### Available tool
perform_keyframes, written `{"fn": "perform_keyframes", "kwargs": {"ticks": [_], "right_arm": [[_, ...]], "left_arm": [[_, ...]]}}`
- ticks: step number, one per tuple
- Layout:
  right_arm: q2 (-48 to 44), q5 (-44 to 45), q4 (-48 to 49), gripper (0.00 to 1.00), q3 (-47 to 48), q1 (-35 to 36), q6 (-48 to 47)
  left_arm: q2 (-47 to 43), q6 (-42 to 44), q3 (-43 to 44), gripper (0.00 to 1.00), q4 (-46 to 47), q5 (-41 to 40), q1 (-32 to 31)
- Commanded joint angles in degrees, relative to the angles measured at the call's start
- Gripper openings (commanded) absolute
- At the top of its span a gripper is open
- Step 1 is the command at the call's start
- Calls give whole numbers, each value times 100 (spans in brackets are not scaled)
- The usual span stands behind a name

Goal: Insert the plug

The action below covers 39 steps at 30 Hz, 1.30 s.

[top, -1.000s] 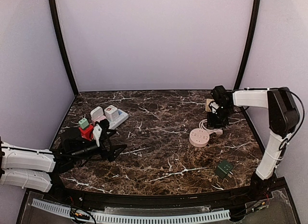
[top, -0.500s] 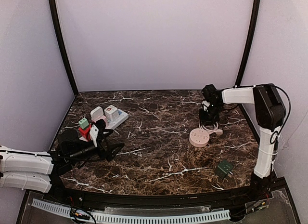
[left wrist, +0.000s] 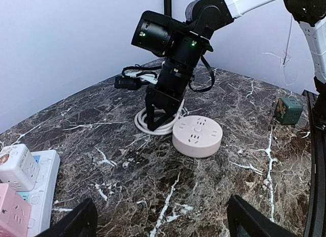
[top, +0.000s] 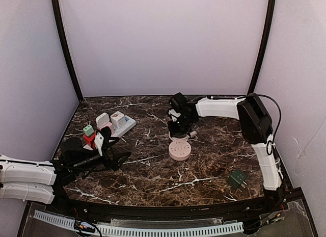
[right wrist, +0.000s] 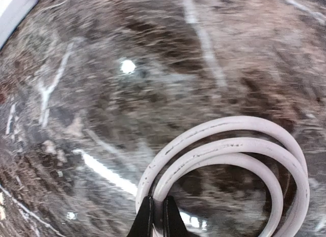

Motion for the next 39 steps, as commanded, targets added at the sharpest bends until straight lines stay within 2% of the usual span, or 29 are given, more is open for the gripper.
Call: {"fn": "perform_keyframes", "kwargs": {"ticks": [1, 2, 3, 5, 8, 10, 12, 17, 23, 26, 30, 34, 39], "right_arm": [[206, -322, -204, 0, 181, 192, 187], [165, -376, -193, 0, 220, 192, 172], [120, -474, -199, 10, 302, 199, 109], [-27, -523, -403, 35, 625, 190, -152], [-417, 9, -827, 68, 1115, -43, -564], [-751, 179, -955, 83, 1188, -458, -698], [-1027, 427, -982, 92, 1018, -1009, -743], [-964, 1242, -1147, 99, 993, -2330, -970], [-248, 851, -1350, 99, 1489, -3141, -1088], [-89, 304, -1316, 98, 1547, -3228, -1070], [-60, 135, -1096, 99, 1362, -3223, -1043], [231, 527, -1024, 97, 1443, -3220, -1102], [656, 961, -1125, 86, 1652, -3218, -1151]], "left_arm": [[-59, -13, -93, 88, 96, 35, -13], [-54, -20, -94, 88, 96, 35, -14], [-46, -18, -101, 88, 101, 22, -11], [-28, -27, -97, 88, 104, 20, -10], [-15, -17, -99, 88, 109, 11, -15], [-14, -21, -103, 88, 118, 9, -14], [10, -29, -104, 88, 133, 4, -9], [36, -17, -89, 88, 140, 18, -14], [166, -23, -33, 88, 157, 0, -15], [235, -14, -4, 88, 158, -14, -8], [338, -33, 39, 88, 185, -32, -9], [416, -50, 69, 88, 208, -44, -14], [457, -52, 105, 88, 185, -81, -8]]}}
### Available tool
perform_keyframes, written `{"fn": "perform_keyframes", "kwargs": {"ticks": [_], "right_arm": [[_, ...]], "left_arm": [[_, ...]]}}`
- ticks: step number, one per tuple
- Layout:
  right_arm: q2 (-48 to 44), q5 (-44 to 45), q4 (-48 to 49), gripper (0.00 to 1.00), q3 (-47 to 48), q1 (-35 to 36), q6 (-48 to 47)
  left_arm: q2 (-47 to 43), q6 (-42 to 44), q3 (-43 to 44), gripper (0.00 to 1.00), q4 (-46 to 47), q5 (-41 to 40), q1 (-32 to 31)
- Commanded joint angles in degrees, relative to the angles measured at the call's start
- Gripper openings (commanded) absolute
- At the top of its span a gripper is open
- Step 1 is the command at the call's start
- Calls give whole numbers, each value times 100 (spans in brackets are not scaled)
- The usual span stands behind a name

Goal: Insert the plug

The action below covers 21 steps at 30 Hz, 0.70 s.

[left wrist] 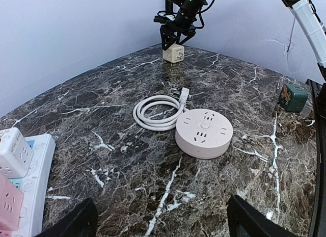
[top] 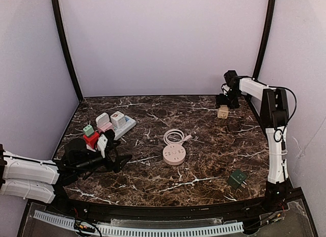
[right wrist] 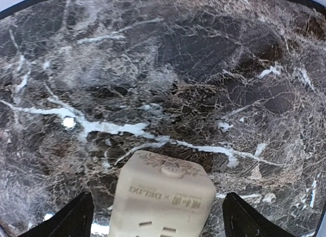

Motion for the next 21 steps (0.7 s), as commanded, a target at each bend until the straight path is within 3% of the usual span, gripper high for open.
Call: {"fn": "perform_keyframes", "kwargs": {"ticks": [1, 3, 5, 11, 16, 18, 21], "right_arm": [[430, 418, -12, 85, 133, -23, -28], [450, 471, -15, 82, 108, -23, -27], [462, 386, -12, 71, 92, -21, -36], [138, -55, 126, 1, -109, 33, -241], [-1102, -1261, 924, 0, -985, 383, -1412], [-1889, -2303, 1650, 0, -1718, 690, -2273], [-3163, -4038, 2868, 0, -3151, 1268, -3364]], "left_arm": [[37, -47, 119, 88, 130, -62, -12], [62, -50, 131, 88, 142, -61, -14], [88, -49, 133, 88, 159, -70, -12], [97, -46, 150, 88, 137, -58, -14], [38, 351, 284, 88, -62, 196, 2], [20, 907, 437, 89, -283, 669, 107], [76, 1971, 951, 91, -1107, 1991, 478]]}}
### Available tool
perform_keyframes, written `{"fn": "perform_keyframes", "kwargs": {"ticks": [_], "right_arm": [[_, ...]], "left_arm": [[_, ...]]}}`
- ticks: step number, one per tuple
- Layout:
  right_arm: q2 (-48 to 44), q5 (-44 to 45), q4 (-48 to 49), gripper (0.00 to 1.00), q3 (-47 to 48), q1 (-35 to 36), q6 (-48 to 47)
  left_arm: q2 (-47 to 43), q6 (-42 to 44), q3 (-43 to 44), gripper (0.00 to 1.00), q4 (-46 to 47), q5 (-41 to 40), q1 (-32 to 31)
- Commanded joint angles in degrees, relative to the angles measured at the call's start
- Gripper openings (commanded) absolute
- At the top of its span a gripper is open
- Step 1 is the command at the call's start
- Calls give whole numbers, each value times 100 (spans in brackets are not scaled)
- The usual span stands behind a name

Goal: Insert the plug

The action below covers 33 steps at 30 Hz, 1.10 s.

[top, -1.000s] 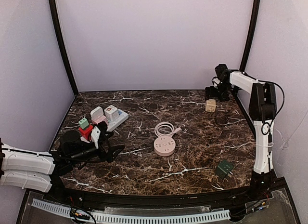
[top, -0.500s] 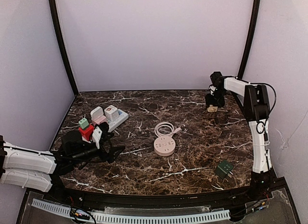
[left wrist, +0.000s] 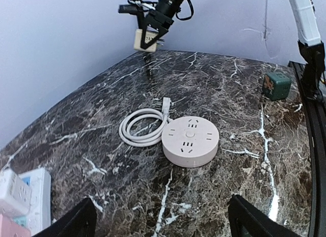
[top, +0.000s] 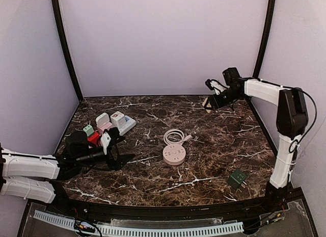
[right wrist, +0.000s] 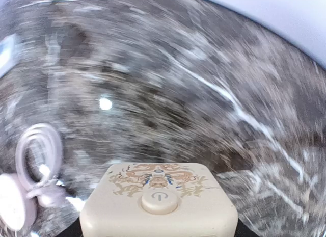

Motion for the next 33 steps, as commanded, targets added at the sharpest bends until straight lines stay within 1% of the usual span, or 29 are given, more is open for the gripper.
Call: {"fn": "perform_keyframes", "kwargs": {"ticks": [1, 2, 3, 4, 6, 7, 9, 10, 13, 15, 17, 21, 25, 29, 31, 33], "right_arm": [[-1993, -2882, 2212, 0, -1567, 1016, -1977], [-2230, -3158, 2524, 0, -1909, 1228, -2262], [-2412, -3356, 2709, 0, -2182, 1479, -2539], [-2521, -3589, 2820, 0, -2372, 1669, -2836], [-2643, -4094, 3098, 0, -2647, 2048, -3171], [-2671, -4372, 3367, 0, -2779, 2158, -3185], [-2661, -4900, 4003, 0, -3066, 2364, -3169], [-2656, -4919, 4335, 0, -3196, 2491, -3136], [-2595, -4518, 4962, 0, -3444, 2870, -3064], [-2543, -4031, 5254, 0, -3513, 3075, -2923], [-2509, -3732, 5577, 0, -3593, 3226, -2778], [-2593, -3651, 6262, 0, -3864, 3387, -2525], [-2631, -3462, 6329, 0, -3917, 3504, -2415], [-2567, -3351, 6322, 0, -3877, 3592, -2468], [-2516, -3277, 6313, 0, -3805, 3620, -2440], [-2447, -3245, 6284, 0, -3711, 3643, -2413]], "left_arm": [[14, 1487, 751, 91, -1100, 1708, 408], [74, 1789, 1057, 91, -1574, 2128, 532], [108, 1907, 1227, 91, -1831, 2339, 586], [183, 2160, 1563, 91, -2310, 2719, 664], [309, 2463, 2049, 91, -2901, 3108, 717], [344, 2543, 2211, 92, -3044, 3207, 727], [481, 2414, 2702, 93, -3297, 3390, 728], [562, 2329, 2969, 94, -3295, 3458, 708], [647, 2165, 3385, 94, -3296, 3204, 484], [652, 2401, 3597, 93, -3438, 2717, 194], [691, 2546, 3719, 91, -3543, 2217, -225], [872, 2386, 3865, 88, -3563, 1809, -435], [946, 2500, 3937, 86, -3770, 1748, -498], [1005, 2559, 3953, 74, -3733, 1692, -532], [1014, 2602, 3948, 72, -3651, 1634, -537], [1020, 2632, 3923, 72, -3567, 1609, -543]]}}
